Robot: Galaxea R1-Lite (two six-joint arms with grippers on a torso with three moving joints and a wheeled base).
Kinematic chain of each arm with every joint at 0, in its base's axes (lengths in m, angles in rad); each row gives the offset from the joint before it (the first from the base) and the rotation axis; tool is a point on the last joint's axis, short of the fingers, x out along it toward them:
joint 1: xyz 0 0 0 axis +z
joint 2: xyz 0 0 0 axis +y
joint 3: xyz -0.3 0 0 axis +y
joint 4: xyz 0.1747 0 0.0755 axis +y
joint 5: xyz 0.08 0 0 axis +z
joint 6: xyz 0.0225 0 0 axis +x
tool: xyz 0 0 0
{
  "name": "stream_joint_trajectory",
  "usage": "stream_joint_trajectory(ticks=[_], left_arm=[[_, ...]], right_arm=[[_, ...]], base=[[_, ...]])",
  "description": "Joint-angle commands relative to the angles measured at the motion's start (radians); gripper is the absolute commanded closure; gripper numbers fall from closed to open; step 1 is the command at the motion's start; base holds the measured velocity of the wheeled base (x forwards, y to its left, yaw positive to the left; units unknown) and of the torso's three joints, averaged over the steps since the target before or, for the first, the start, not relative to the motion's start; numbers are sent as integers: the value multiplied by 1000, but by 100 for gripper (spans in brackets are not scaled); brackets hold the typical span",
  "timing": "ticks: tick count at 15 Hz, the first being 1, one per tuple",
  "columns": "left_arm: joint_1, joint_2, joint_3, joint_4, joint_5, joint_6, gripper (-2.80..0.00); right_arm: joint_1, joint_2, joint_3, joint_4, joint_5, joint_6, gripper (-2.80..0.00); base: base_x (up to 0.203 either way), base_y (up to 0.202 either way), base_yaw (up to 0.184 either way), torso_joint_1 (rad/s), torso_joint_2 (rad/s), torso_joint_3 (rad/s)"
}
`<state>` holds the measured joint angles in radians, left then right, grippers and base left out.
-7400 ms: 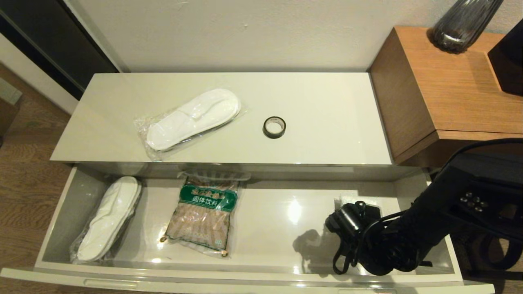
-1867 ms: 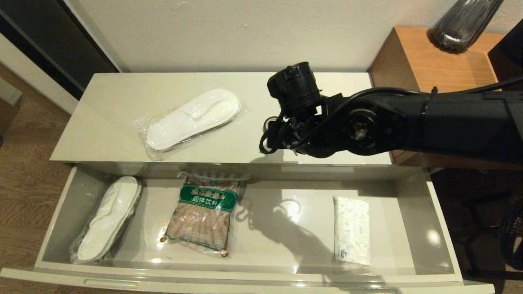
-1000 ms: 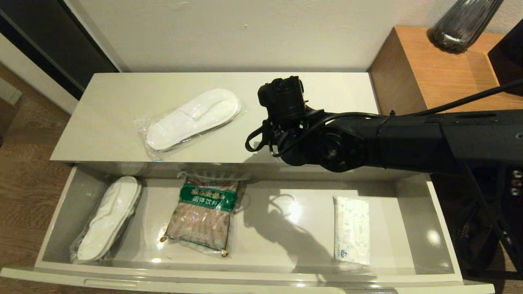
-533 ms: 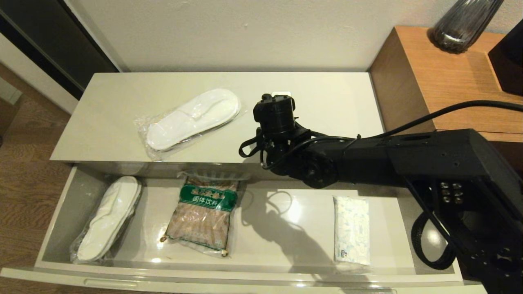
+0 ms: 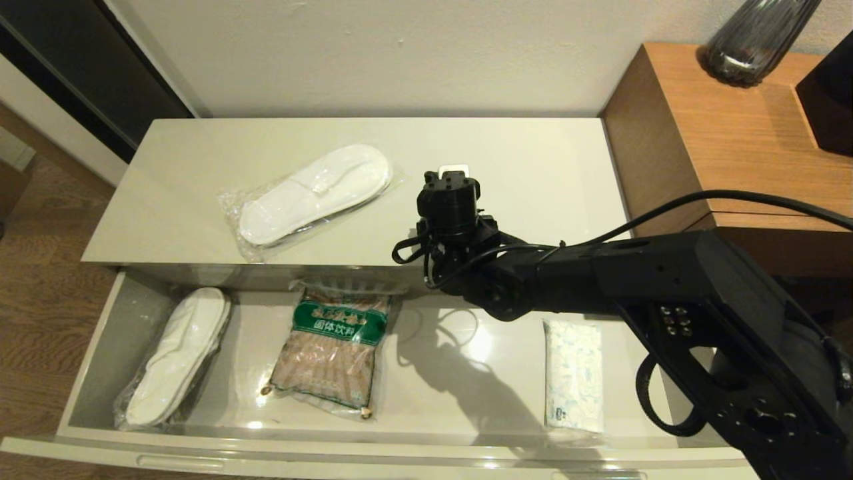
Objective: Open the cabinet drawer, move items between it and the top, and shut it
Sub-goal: Pick up the adhesive tape on the table
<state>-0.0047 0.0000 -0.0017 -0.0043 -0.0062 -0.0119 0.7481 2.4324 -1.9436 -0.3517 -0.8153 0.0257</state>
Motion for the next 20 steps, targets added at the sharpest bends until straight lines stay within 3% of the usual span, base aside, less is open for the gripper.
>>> stream_joint_trajectory(ticks=[1,5,11,14,15,20], left_arm=[[0,0,0,0,0,3,0],[0,0,0,1,-1,6,0],[0,0,0,1,-1,7,0],[0,0,0,1,-1,7,0],[0,0,0,1,-1,7,0],[0,0,0,1,-1,7,0]], right_arm=[[0,17,0,-56,-3,-33,-280],[0,52,-1,-188,-1,-130,-280],[-4,71,-1,-229,3,-155,-280],[-5,90,0,-323,2,-225,-280],[-4,94,0,-329,-1,-231,0],[-4,102,-1,-325,4,-233,0]], base=[[0,0,0,0,0,0],[0,0,0,0,0,0],[0,0,0,0,0,0],[0,0,0,0,0,0],[0,0,0,0,0,0],[0,0,0,0,0,0]])
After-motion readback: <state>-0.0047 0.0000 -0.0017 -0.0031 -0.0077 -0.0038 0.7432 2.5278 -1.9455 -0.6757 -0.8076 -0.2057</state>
